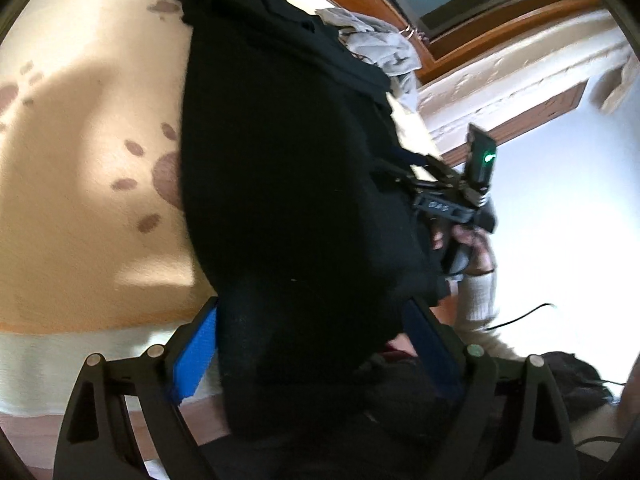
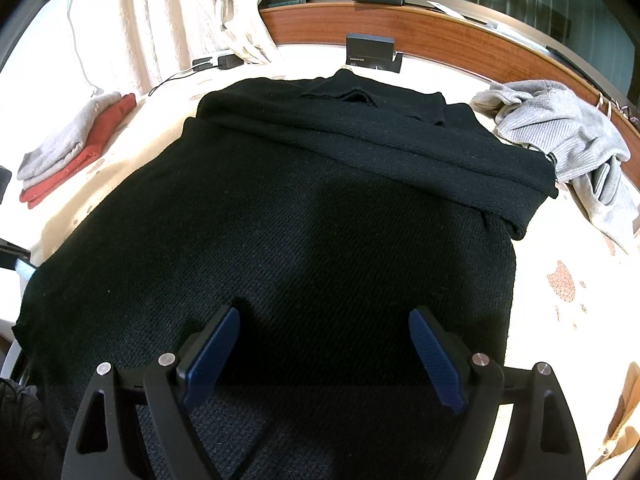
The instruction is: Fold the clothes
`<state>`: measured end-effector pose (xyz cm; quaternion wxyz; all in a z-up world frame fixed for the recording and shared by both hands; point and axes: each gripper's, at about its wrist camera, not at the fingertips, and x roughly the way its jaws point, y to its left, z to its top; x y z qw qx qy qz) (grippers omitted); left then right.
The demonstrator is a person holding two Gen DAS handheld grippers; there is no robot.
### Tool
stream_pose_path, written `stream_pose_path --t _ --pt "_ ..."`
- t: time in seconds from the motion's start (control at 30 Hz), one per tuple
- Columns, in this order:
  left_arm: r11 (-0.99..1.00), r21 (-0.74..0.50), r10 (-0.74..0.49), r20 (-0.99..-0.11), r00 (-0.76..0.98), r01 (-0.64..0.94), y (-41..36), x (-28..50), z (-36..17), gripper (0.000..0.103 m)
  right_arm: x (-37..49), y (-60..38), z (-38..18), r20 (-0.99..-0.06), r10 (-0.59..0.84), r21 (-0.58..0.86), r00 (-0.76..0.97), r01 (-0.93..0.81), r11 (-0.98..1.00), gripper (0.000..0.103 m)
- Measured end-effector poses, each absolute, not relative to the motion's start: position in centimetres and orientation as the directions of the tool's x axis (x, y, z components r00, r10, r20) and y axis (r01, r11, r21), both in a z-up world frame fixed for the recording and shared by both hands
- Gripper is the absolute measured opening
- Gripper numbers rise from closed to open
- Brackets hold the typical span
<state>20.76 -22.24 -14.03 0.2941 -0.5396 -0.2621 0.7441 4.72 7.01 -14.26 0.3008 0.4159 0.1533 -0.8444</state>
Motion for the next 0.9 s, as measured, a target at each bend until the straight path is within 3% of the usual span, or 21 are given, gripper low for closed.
stream_pose_path --t 0.23,0.3,0.47,0.63,0.73,0.9 --pt "-0.634 -0.762 0.766 -0.598 -0.235 -0.13 -22.3 19.6 -14.4 0.092 4.8 6.8 -14.3 -0.798 -0.378 -0.013 -0.47 0.64 -0.768 0.091" --pt "-0.634 -0.763 0.767 -0.599 -0.23 -0.128 -22.3 19.4 -14.4 0.091 4.8 6.4 -14.5 -0.806 -0.373 -0.02 -0.46 0.651 -0.759 0.103" --pt "-0.634 -0.763 0.767 -0.6 -0.23 -0.124 -22.5 19.5 -14.4 0.088 4.6 6.3 -14.6 -0.811 -0.372 -0.021 -0.451 0.658 -0.752 0.103" --pt "-0.641 -0.765 0.756 -0.617 -0.218 -0.06 -23.0 19.4 -15.6 0.033 4.6 6.2 -14.6 -0.812 -0.365 -0.026 -0.455 0.654 -0.756 0.103" --pt "-0.631 -0.776 0.758 -0.614 -0.219 -0.011 -23.7 19.3 -16.5 0.017 4.9 6.3 -14.3 -0.803 -0.363 -0.028 -0.473 0.638 -0.769 0.103" --pt "-0.641 -0.767 0.749 -0.625 -0.22 -0.004 -23.9 19.5 -16.5 0.015 7.2 10.7 -11.1 -0.712 -0.44 0.049 -0.546 0.587 -0.808 0.1"
